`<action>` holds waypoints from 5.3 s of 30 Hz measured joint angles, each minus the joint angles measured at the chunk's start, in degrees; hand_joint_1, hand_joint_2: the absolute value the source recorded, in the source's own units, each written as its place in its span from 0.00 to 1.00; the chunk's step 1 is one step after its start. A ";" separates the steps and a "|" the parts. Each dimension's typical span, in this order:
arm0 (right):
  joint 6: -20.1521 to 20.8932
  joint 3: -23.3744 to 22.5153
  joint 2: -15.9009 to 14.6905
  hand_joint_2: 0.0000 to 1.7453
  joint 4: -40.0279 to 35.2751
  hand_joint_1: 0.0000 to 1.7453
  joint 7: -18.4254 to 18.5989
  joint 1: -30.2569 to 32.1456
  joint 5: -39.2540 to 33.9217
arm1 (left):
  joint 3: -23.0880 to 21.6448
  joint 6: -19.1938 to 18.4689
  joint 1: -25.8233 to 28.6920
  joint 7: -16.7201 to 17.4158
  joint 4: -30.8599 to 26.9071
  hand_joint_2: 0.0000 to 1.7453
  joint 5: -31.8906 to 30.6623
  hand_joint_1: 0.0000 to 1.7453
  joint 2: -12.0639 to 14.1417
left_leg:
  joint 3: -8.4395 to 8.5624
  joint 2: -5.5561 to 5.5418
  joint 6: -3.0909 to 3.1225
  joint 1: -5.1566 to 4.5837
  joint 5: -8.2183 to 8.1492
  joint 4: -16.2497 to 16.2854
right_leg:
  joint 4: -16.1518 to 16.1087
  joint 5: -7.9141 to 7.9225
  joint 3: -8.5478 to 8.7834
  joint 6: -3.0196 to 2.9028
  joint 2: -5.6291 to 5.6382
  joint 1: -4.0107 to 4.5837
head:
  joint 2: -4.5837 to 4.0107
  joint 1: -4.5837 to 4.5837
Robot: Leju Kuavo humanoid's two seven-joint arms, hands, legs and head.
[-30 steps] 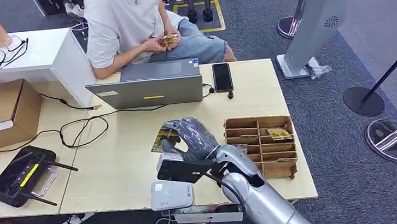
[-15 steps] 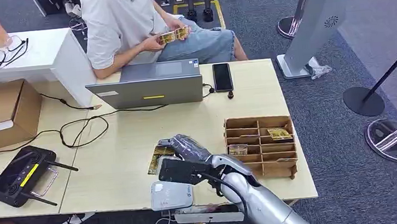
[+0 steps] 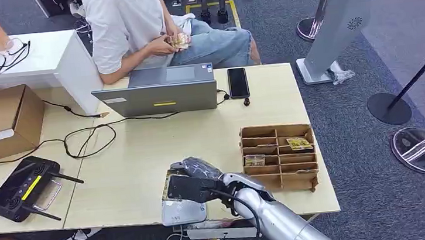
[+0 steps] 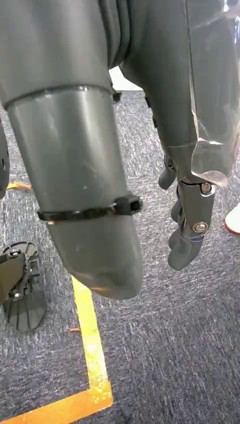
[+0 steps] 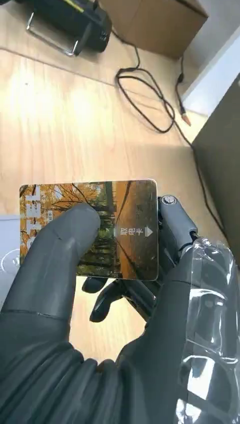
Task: Pass the card to the sensor for recognition and then transmit it.
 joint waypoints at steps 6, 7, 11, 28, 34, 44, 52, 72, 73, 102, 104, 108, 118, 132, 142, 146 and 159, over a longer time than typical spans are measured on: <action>0.44 0.94 0.00 1.00 2.73 1.00 0.59 -0.26 0.02 | 0.00 -0.17 -0.08 0.17 0.00 0.00 0.00 0.00 0.00 | 0.00 0.00 0.00 0.00 0.00 0.00 | 0.00 0.00 0.00 0.00 0.00 0.00 | 0.00 0.00; 0.46 1.05 0.00 1.00 2.99 1.00 0.61 -0.26 0.02 | 0.00 -0.20 -0.07 0.17 0.00 0.00 0.00 0.00 0.00 | 0.00 0.00 0.00 0.00 0.00 0.00 | 0.00 0.00 0.00 0.00 0.00 0.00 | 0.00 0.00; 0.50 1.46 0.02 1.00 3.78 1.00 0.63 -0.31 0.02 | 0.00 -0.20 -0.08 0.44 0.00 0.00 -0.02 0.00 0.00 | 0.00 0.00 0.00 0.00 0.00 0.00 | 0.00 0.00 0.00 0.00 0.00 0.00 | 0.00 0.00; -0.63 2.49 0.85 1.00 10.32 1.00 1.07 -0.74 0.52 | 0.00 -0.37 -0.31 1.31 0.00 0.00 -0.90 0.00 -0.46 | 0.00 0.00 0.00 0.01 0.00 0.00 | 0.00 0.00 0.00 0.00 0.01 0.00 | 0.00 0.00; -0.94 2.60 1.16 1.00 11.26 1.00 1.07 -0.89 0.57 | 0.00 -0.39 -0.35 1.31 0.00 0.00 -0.98 0.00 -0.46 | 0.01 0.01 0.00 0.01 0.00 0.00 | 0.00 0.00 -0.01 0.00 0.01 0.00 | 0.00 0.00; -1.44 2.86 1.84 1.00 14.09 1.00 1.03 -1.66 1.05 | 0.00 -0.39 -0.38 1.31 0.00 0.00 -1.03 0.00 -0.48 | 0.01 0.00 0.00 0.00 0.00 0.00 | 0.00 0.00 0.00 0.00 0.01 0.00 | 0.00 0.00; -3.41 2.86 2.75 1.00 16.50 1.00 1.09 -2.59 0.07 | 0.00 -0.48 -0.40 1.31 0.00 0.00 -1.40 0.00 -0.48 | 0.02 0.02 0.00 0.01 0.00 0.00 | 0.00 0.00 0.00 0.00 0.02 0.00 | 0.00 0.00; -10.49 0.00 5.38 1.00 24.83 1.00 0.39 -4.91 -2.62 | 0.00 -0.83 -0.80 1.64 0.00 0.00 -1.97 0.00 -0.55 | 0.02 0.01 0.00 0.00 0.00 0.00 | 0.00 0.00 0.00 0.00 0.02 0.00 | 0.00 0.00; -10.95 -0.09 5.44 1.00 25.11 1.00 0.39 -4.95 -2.58 | 0.00 -0.83 -0.80 1.71 0.00 0.00 -1.99 0.00 -0.55 | 0.02 0.01 0.00 0.00 0.00 0.00 | 0.00 0.00 0.00 0.00 0.02 0.00 | 0.00 0.00; -12.46 -1.09 5.84 1.00 27.54 1.00 -0.04 -5.41 -2.43 | 0.00 -0.70 -1.07 1.49 0.00 0.00 -2.16 0.00 -0.55 | 0.02 0.01 0.00 0.00 0.00 0.00 | 0.00 0.00 0.00 0.00 0.02 0.00 | 0.00 0.00; -12.46 -1.14 5.86 1.00 27.65 1.00 -0.15 -5.48 -2.42 | 0.00 -0.70 -1.08 1.49 0.00 0.00 -2.16 0.00 -0.55 | 0.02 0.01 0.00 0.00 0.00 0.00 | 0.00 0.00 0.00 0.00 0.02 0.00 | 0.00 0.00; -12.46 -1.18 5.86 1.00 27.67 1.00 -0.18 -5.57 -2.42 | 0.00 -0.70 -1.08 1.49 0.00 0.00 -2.16 0.00 -0.55 | 0.02 0.01 0.00 0.00 0.00 0.00 | 0.00 0.00 0.00 0.00 0.02 0.00 | 0.00 0.00; -12.46 -1.20 5.88 1.00 27.73 1.00 -0.20 -5.60 -2.40 | 0.00 -0.70 -1.08 1.49 0.00 0.00 -2.25 0.00 -0.55 | 0.02 0.01 0.00 0.00 0.00 0.00 | 0.00 0.00 0.00 0.00 0.02 0.00 | 0.00 0.00; -12.46 -1.20 5.88 1.00 27.73 1.00 -1.03 -5.60 -1.86 | 0.00 -0.72 -1.09 1.49 0.00 0.00 -2.43 0.00 -0.55 | 0.02 0.01 0.00 0.00 0.00 0.00 | 0.00 0.00 0.00 0.00 0.02 0.00 | 0.00 0.00; -12.41 -1.20 5.92 1.00 27.26 1.00 -2.19 -5.65 -1.99 | 0.11 -0.68 -1.08 1.49 0.00 0.00 -2.40 0.00 -0.55 | 0.01 0.01 0.00 0.00 0.00 0.00 | 0.00 0.00 0.00 0.00 0.02 0.00 | 0.00 0.00; -12.35 -1.20 6.01 1.00 26.58 1.00 -2.62 -5.64 -1.99 | 0.44 -0.66 -1.08 1.49 0.00 0.00 -2.27 0.00 -0.55 | 0.01 0.01 0.00 0.00 0.00 0.00 | 0.00 0.00 0.00 0.00 0.02 0.00 | 0.00 0.00; -12.17 -1.25 6.01 1.00 23.12 1.00 -3.61 -5.64 -2.91 | 1.16 -0.66 -1.06 1.49 0.00 0.00 -2.25 0.00 -0.55 | 0.01 0.01 0.00 0.00 0.00 0.00 | 0.00 0.00 -0.01 0.00 0.02 0.00 | 0.00 0.00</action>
